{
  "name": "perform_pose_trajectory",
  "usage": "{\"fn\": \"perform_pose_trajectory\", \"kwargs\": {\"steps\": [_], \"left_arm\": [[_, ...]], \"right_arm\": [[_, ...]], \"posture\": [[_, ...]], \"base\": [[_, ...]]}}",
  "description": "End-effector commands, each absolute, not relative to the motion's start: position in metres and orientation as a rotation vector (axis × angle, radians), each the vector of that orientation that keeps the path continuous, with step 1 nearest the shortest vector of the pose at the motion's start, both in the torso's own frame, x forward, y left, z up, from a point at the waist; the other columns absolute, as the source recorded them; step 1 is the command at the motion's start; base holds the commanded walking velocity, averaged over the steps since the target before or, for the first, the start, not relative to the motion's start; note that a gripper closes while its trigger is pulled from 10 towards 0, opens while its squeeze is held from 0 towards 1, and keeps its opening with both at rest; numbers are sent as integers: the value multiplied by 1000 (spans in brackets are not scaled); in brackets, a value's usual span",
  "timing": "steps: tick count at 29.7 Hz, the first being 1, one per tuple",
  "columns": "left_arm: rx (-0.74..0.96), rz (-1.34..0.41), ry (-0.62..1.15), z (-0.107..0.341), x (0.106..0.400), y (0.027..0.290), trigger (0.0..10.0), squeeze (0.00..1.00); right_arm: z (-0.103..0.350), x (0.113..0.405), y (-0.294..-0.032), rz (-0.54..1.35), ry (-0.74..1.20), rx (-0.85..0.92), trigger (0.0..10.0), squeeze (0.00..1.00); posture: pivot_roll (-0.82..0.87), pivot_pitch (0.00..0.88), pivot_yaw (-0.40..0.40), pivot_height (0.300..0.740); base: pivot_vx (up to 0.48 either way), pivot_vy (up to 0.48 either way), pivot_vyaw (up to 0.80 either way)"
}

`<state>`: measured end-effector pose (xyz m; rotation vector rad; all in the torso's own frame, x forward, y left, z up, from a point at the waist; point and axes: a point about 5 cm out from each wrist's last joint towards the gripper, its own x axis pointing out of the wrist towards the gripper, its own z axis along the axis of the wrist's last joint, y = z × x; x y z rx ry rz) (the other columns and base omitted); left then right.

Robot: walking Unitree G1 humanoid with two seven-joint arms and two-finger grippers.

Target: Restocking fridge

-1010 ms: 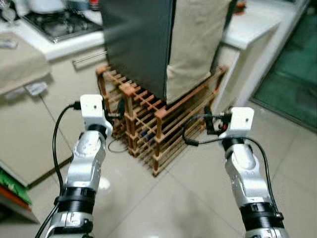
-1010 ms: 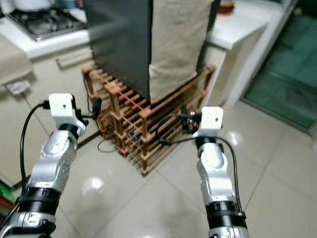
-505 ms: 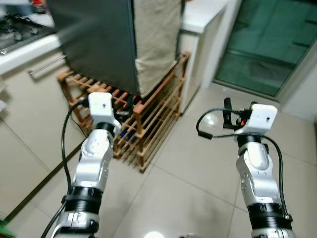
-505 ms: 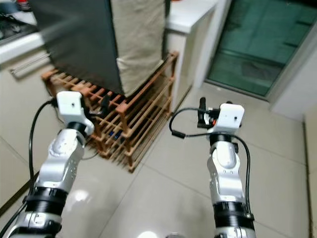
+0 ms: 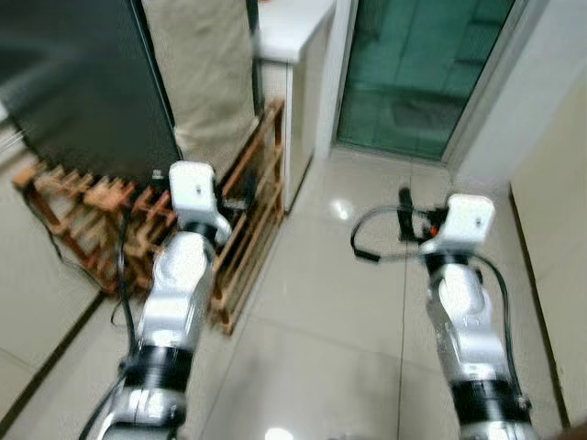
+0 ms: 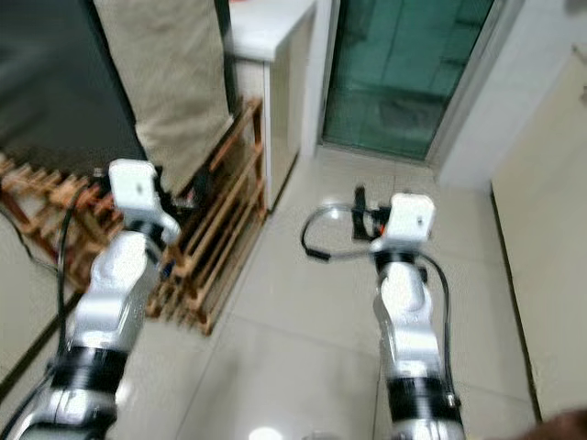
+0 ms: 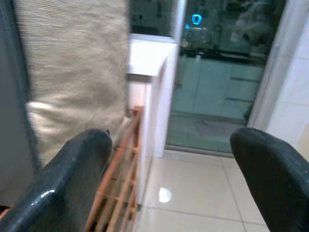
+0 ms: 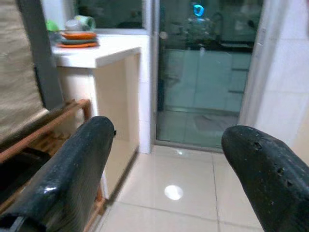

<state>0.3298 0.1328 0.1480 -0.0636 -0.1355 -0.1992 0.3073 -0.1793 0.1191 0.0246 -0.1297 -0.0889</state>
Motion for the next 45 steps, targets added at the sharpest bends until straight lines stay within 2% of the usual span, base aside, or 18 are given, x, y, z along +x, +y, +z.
{"fn": "perform_pose_trajectory", "kwargs": {"steps": [1,6,12,16,24,31,39,43,45], "left_arm": [[-76,-161,-150,152,330,145,10000,0],[-122,-164,-162,155,329,146,10000,0],[-86,-193,-188,160,328,141,10000,0],[-53,-147,-158,156,330,144,10000,0],[-53,-93,-147,155,333,149,10000,0],[-154,-79,-180,167,334,144,10000,0],[-144,-121,-226,178,335,138,10000,0],[-206,-127,-319,196,329,142,10000,0],[-187,-125,-412,214,317,150,10000,0]], "right_arm": [[121,310,-169,-48,-130,28,10000,0],[119,310,-168,-34,-125,24,10000,0],[119,309,-167,-30,-122,18,10000,0],[116,310,-166,-21,-99,16,10000,0],[117,310,-167,-22,-107,0,10000,0],[159,313,-173,-36,-299,-105,10000,0],[157,315,-173,-27,-291,-104,10000,0],[182,305,-165,-27,-424,-129,10000,0],[202,287,-164,-36,-547,-189,10000,0]], "posture": [[-68,0,16,740],[-68,0,16,740],[-67,0,14,740],[-68,0,14,740],[-72,0,14,740],[-73,0,11,740],[-73,0,17,740],[-72,0,21,740],[-67,0,16,740]], "base": [[292,379,0],[0,456,0],[0,480,0],[0,0,-109],[0,0,-760],[0,0,0],[0,0,0],[127,127,0],[0,0,0]]}}
